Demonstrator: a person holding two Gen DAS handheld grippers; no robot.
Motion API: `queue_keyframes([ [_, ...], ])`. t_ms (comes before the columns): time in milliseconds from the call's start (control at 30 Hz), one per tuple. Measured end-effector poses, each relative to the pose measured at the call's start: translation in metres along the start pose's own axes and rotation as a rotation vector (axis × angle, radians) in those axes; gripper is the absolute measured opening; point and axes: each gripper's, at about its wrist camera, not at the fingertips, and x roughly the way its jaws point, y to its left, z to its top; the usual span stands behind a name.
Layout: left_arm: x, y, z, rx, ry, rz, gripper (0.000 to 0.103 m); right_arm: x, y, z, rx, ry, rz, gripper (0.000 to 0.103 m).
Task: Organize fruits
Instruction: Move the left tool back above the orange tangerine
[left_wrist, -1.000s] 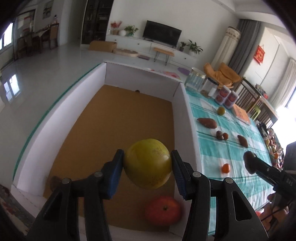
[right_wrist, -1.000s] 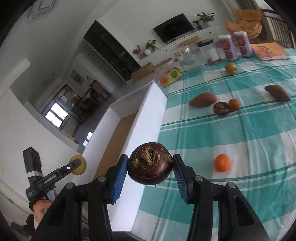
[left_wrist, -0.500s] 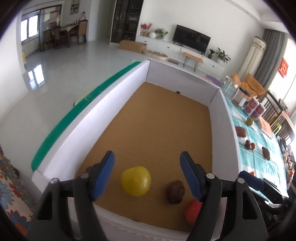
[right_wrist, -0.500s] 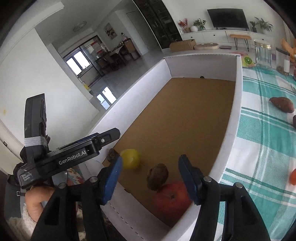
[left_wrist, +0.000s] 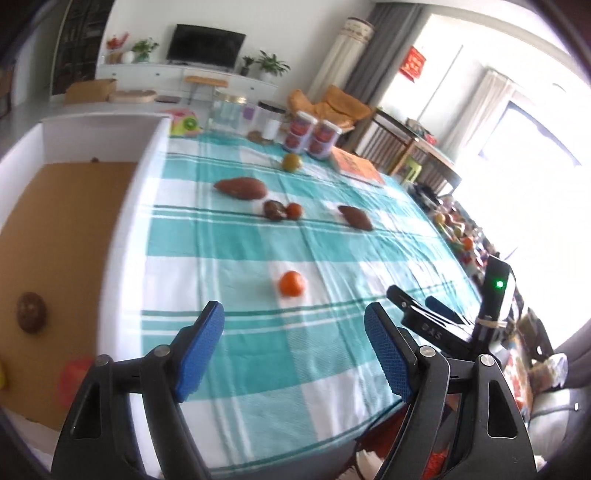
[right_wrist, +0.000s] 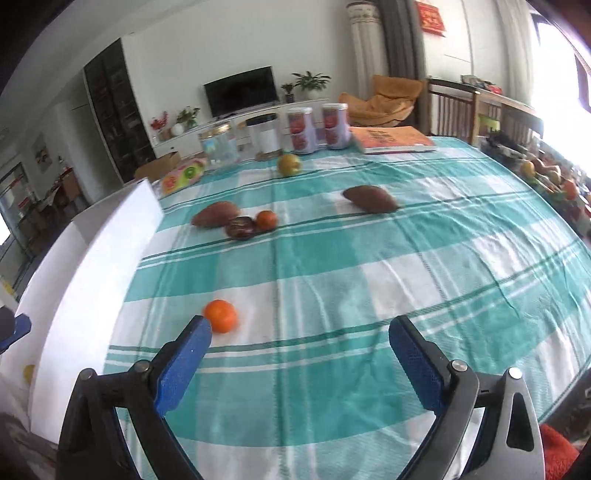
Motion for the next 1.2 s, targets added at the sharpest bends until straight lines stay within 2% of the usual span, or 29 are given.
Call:
queue_keyframes([
  [33, 0.013, -0.011, -0.003, 0.010, 0.029, -0.028, 0.081, 0.008, -0.019, 0.000, 0.035, 0.004, -0.054, 0.097],
  [100, 0.038, -0.027, -0.010, 0.037, 0.071, -0.034, 0.081, 0.017, -0.056, -0.001, 0.101, 0.019, -0.118, 0.097],
  [167, 0.060, -0.037, -0.016, 0.072, 0.092, -0.006, 0.081, 0.022, -0.087, -0.005, 0.227, 0.042, -0.112, 0.097],
  [233, 0.080, -0.036, -0.019, 0.103, 0.097, 0.051, 0.081, 0.017, -0.105, -0.011, 0.314, 0.028, -0.095, 0.097],
  [333, 0.109, -0.026, -0.021, 0.133, 0.102, 0.151, 0.080, 0.026, -0.107, -0.013, 0.320, 0.058, -0.146, 0.097],
  [433, 0.124, -0.012, -0.022, 0.143, 0.084, 0.213, 0.080, 0.044, -0.101, -0.016, 0.300, 0.130, -0.196, 0.097],
  [533, 0.135, -0.001, -0.024, 0.140, 0.081, 0.257, 0.081, 0.052, -0.094, -0.018, 0.259, 0.143, -0.230, 0.098],
  [600, 0.139, 0.006, -0.027, 0.134, 0.079, 0.269, 0.080, 0.054, -0.091, -0.020, 0.242, 0.148, -0.236, 0.099],
  [700, 0.140, 0.003, -0.032, 0.177, 0.051, 0.294, 0.081, 0.055, -0.092, -0.020, 0.243, 0.147, -0.229, 0.103],
  [800, 0.145, -0.002, -0.032, 0.204, 0.059, 0.309, 0.086, 0.056, -0.091, -0.020, 0.241, 0.149, -0.234, 0.103],
  [1200, 0.149, -0.008, -0.034, 0.239, 0.072, 0.344, 0.088, 0.055, -0.091, -0.021, 0.249, 0.152, -0.230, 0.103],
])
